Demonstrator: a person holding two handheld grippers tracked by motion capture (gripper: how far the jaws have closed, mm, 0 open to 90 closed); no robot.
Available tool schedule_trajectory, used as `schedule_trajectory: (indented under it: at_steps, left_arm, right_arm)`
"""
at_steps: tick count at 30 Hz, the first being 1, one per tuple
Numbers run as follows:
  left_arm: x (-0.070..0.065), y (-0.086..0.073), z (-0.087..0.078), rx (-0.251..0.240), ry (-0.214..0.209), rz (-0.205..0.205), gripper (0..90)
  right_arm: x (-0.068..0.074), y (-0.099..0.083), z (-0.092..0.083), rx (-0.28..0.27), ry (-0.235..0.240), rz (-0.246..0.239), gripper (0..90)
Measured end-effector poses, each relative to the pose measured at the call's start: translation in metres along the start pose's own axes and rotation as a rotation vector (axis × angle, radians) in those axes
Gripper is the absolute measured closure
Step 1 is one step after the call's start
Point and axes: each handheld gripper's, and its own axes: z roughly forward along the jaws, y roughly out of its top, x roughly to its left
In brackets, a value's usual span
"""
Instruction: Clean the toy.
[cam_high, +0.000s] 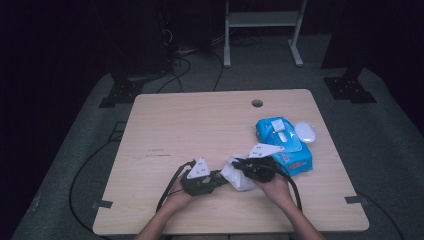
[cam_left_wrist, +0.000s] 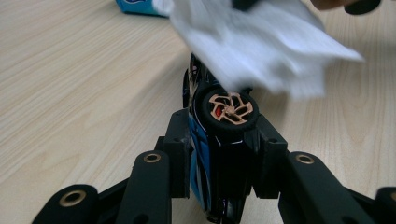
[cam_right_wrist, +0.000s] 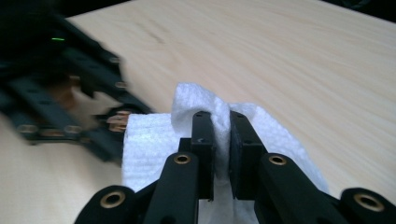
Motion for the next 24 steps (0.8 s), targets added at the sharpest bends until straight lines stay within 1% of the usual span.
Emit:
schedule_trajectory:
  at_steps: [1,2,4,5,7,8,9,11,12,14,15,16,18,19,20,21,22,23,24]
  left_arm:
    - [0.0,0.0,0.0,0.002,0.0,0.002,64.7]
    - [0.0,0.0,0.001,0.001,-0.001,0.0,64.7]
    - [0.0,0.001,0.001,0.002,0.001,0.001,64.6]
    - [0.0,0.001,0.001,0.002,0.001,0.001,64.6]
    - [0.0,0.001,0.001,0.002,0.002,-0.003,64.6]
    - [0.0,0.001,0.0,0.0,0.002,-0.004,64.7]
    - [0.0,0.001,0.0,-0.001,0.003,-0.004,64.8]
    - [0.0,0.001,-0.001,-0.004,0.001,-0.002,64.9]
    - [0.0,0.001,-0.001,-0.006,0.0,-0.001,64.9]
    - [0.0,0.001,-0.001,-0.004,-0.001,0.001,64.9]
    - [0.0,0.001,-0.001,-0.003,-0.002,0.003,64.8]
    - [0.0,0.001,-0.001,-0.001,-0.002,0.004,64.9]
    - [0.0,0.002,-0.002,-0.003,-0.004,0.003,64.8]
    - [0.001,0.002,-0.002,-0.002,-0.007,0.001,64.8]
    - [0.001,0.002,-0.001,-0.002,-0.009,-0.002,64.8]
    - [0.001,0.002,-0.001,-0.002,-0.008,-0.002,64.8]
    - [0.001,0.002,0.0,-0.003,-0.006,-0.004,64.8]
    - [0.001,0.002,0.0,-0.004,-0.006,-0.004,64.8]
    - [0.0,0.002,-0.001,-0.002,-0.005,-0.001,64.8]
  right_arm:
    - [-0.003,-0.001,-0.001,-0.001,-0.005,0.008,81.5]
    - [-0.005,-0.002,-0.002,-0.002,0.001,0.027,81.5]
    - [-0.002,-0.002,-0.001,-0.01,0.011,0.036,81.5]
    - [0.002,-0.001,0.002,-0.015,0.041,0.035,81.5]
    - [0.01,0.001,0.007,-0.013,0.078,0.016,81.4]
    - [0.013,0.001,0.009,-0.014,0.085,0.004,81.4]
    - [0.015,0.002,0.01,-0.01,0.082,-0.003,81.4]
    - [0.013,0.003,0.01,-0.006,0.079,-0.004,81.5]
    - [0.01,0.002,0.008,-0.005,0.069,0.002,81.4]
    - [0.002,0.0,0.001,-0.003,0.031,0.011,81.4]
    - [-0.005,-0.002,-0.003,0.001,0.005,0.021,81.4]
    - [-0.009,-0.003,-0.006,0.0,-0.008,0.03,81.5]
    - [-0.017,-0.006,-0.011,-0.008,-0.022,0.068,81.5]
    - [-0.019,-0.006,-0.011,-0.012,-0.021,0.072,81.5]
    - [-0.017,-0.006,-0.011,-0.01,-0.022,0.073,81.5]
    - [-0.014,-0.005,-0.009,-0.01,-0.011,0.066,81.5]
    - [-0.009,-0.004,-0.007,-0.009,0.009,0.059,81.4]
    - [-0.003,-0.002,-0.003,-0.008,0.04,0.042,81.5]
    - [0.001,-0.001,-0.001,-0.004,0.055,0.036,81.5]
